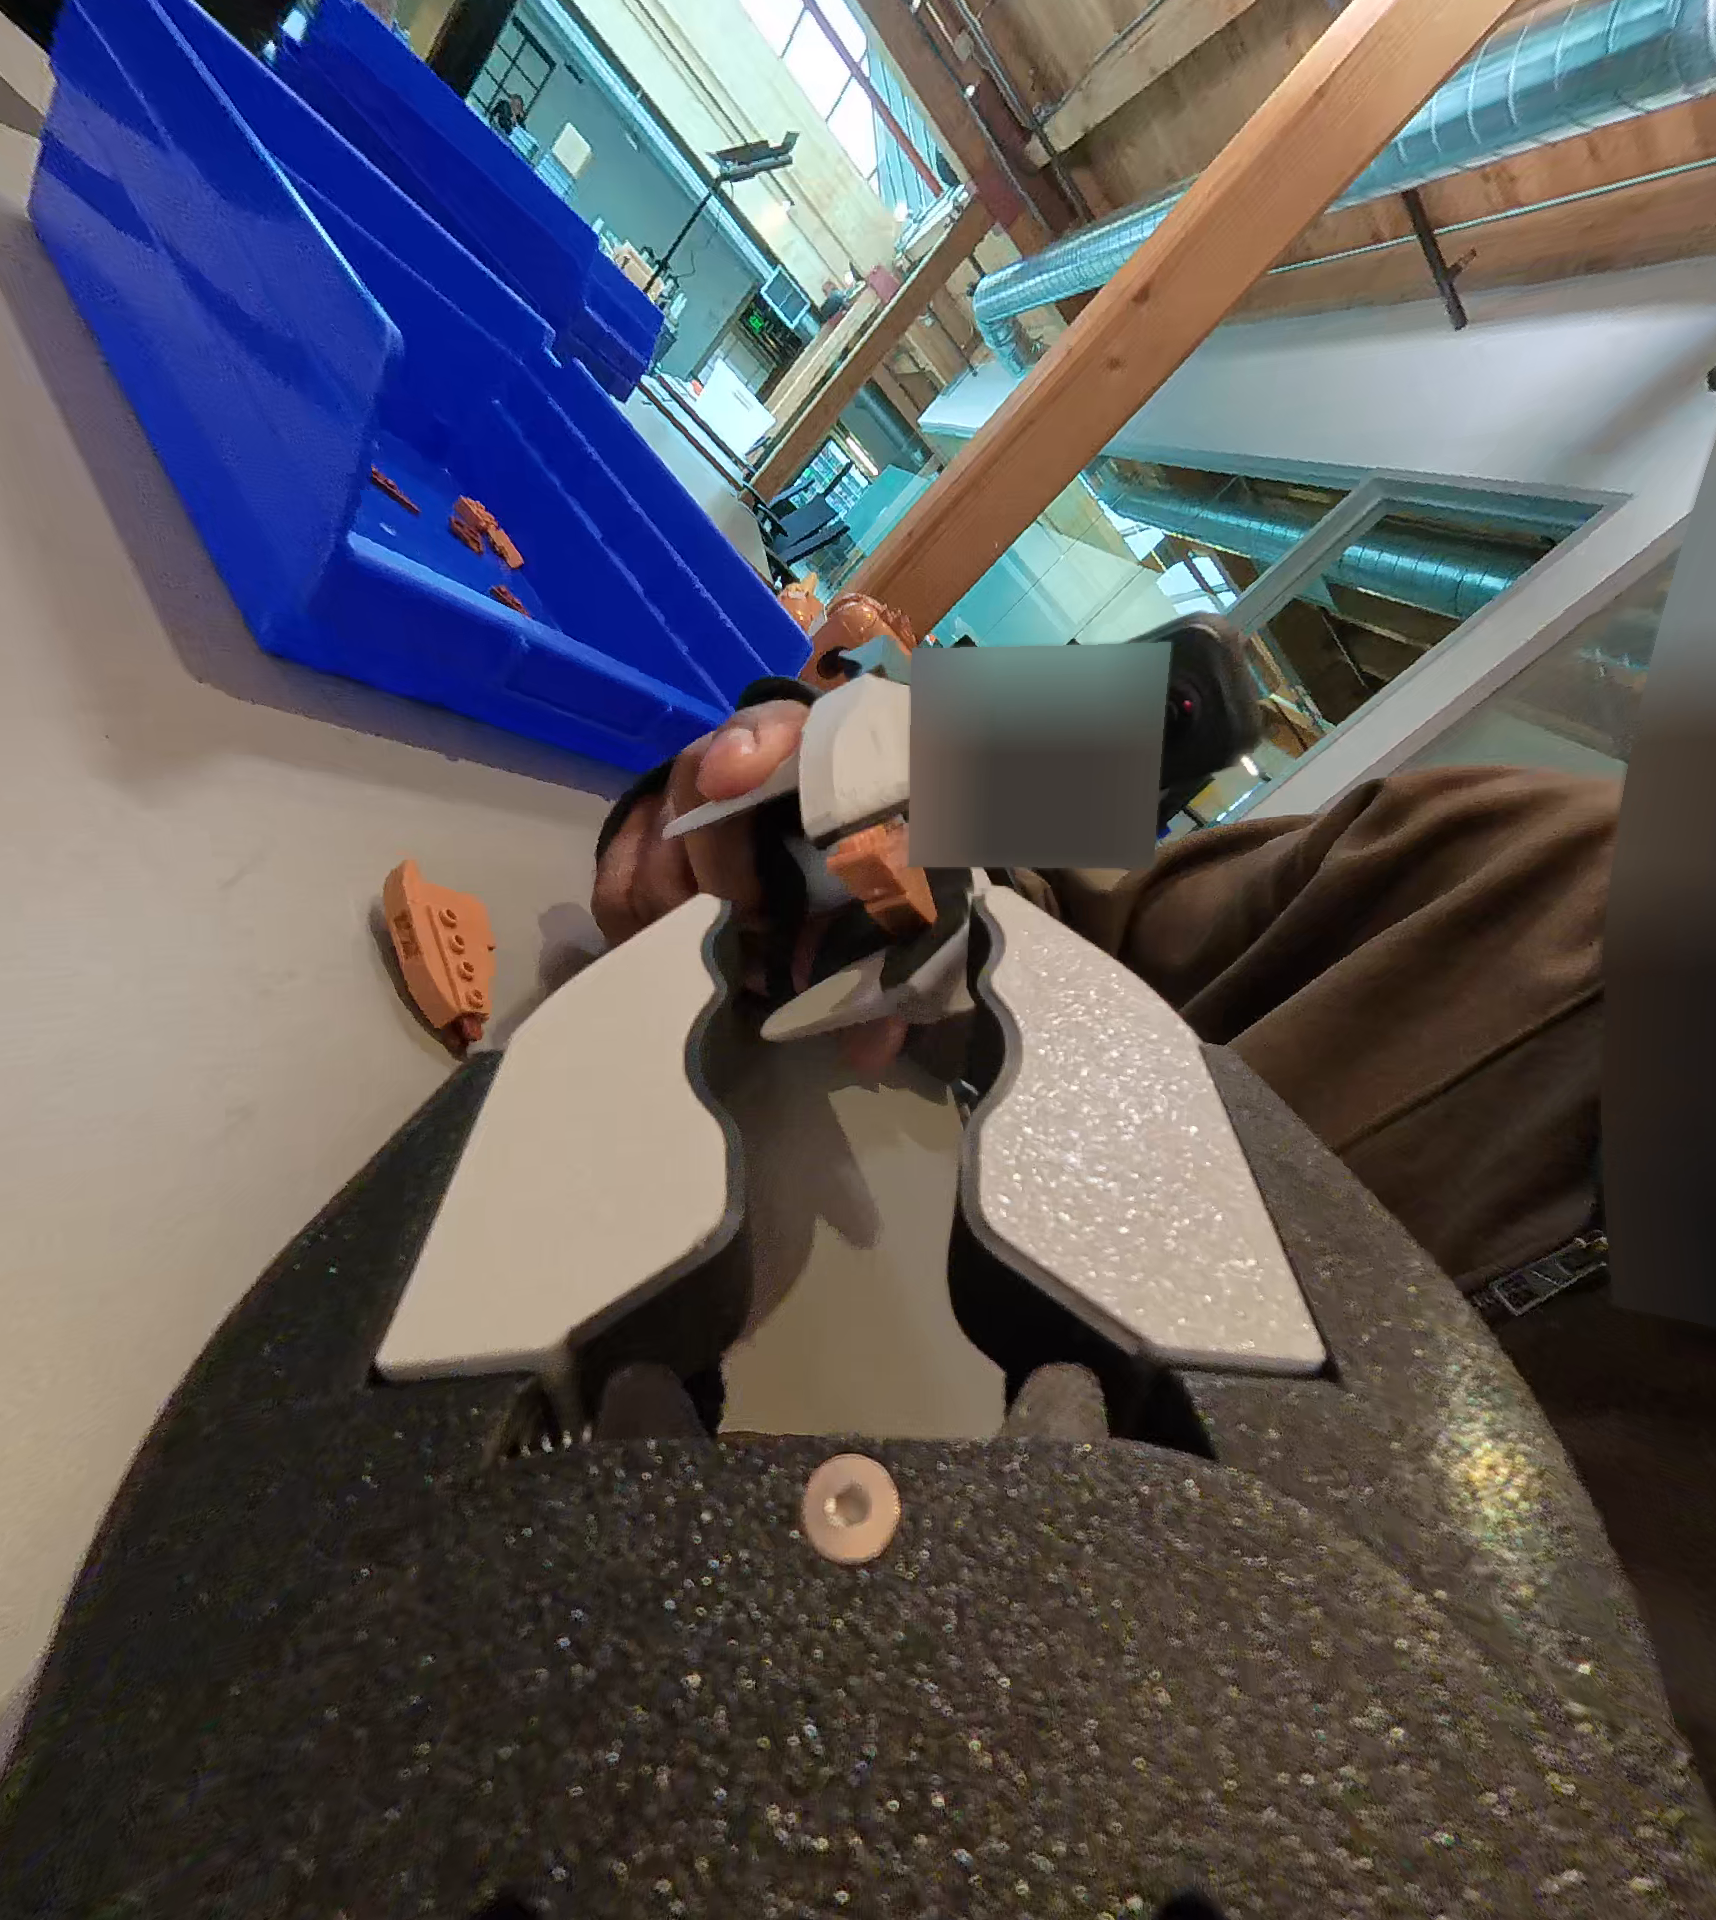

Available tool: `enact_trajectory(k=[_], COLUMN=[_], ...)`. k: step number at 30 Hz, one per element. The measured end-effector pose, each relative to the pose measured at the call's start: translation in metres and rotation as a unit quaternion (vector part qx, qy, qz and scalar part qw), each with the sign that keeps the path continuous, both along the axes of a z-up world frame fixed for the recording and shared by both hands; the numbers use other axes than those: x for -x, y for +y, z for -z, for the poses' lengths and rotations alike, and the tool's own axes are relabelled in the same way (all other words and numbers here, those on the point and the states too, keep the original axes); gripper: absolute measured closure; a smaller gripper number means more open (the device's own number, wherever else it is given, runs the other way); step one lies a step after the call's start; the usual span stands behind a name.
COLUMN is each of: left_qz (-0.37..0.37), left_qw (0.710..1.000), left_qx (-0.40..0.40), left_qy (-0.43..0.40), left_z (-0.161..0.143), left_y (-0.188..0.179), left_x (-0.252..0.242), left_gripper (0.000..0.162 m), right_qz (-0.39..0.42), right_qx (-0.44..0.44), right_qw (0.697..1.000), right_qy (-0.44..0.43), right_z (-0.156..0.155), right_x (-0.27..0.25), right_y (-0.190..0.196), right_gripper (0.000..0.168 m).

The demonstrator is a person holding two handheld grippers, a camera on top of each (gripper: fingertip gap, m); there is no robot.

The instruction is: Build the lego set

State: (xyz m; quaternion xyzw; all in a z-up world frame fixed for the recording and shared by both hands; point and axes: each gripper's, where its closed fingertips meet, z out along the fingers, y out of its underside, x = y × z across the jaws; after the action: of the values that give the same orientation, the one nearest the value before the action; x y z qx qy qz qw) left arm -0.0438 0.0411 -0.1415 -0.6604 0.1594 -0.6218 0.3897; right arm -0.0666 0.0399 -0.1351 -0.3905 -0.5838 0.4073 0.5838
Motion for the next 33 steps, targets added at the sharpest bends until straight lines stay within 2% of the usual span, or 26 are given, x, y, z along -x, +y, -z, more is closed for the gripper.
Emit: enact_trajectory(k=[3,7,15,20,28,30,33], left_qz=[-0.027,-0.055,-0.004,0.004,0.013,0.017,0.030], left_qw=[1.000,0.998,1.000,1.000,0.999,0.998,0.998], left_qx=[-0.003,0.005,0.015,0.021,0.036,0.040,0.037], left_qy=[0.004,0.001,0.013,-0.010,-0.028,-0.033,-0.035], left_z=[-0.002,-0.004,0.004,0.001,0.001,0.001,0.001], left_y=[0.007,0.014,0.002,0.000,-0.001,-0.002,-0.006], left_x=[0.013,0.029,0.004,-0.001,-0.004,-0.005,-0.008], left_gripper=[0.118,0.119,0.121,0.128,0.130,0.134,0.149], right_qz=[0.000,0.006,0.012,0.028,0.040,0.043,0.047], right_qx=[0.041,0.035,0.006,-0.025,-0.098,-0.109,-0.107], right_qw=[0.999,0.999,1.000,0.999,0.994,0.993,0.993], right_qy=[0.007,0.009,0.007,0.010,0.011,0.010,0.010], right_z=[-0.002,-0.003,0.000,0.001,0.002,0.003,0.002], right_x=[-0.003,-0.004,0.000,0.001,0.003,0.004,0.005], right_y=[0.007,0.009,0.005,0.005,-0.002,-0.004,-0.003], right_gripper=[0.145,0.145,0.145,0.145,0.145,0.144,0.143])
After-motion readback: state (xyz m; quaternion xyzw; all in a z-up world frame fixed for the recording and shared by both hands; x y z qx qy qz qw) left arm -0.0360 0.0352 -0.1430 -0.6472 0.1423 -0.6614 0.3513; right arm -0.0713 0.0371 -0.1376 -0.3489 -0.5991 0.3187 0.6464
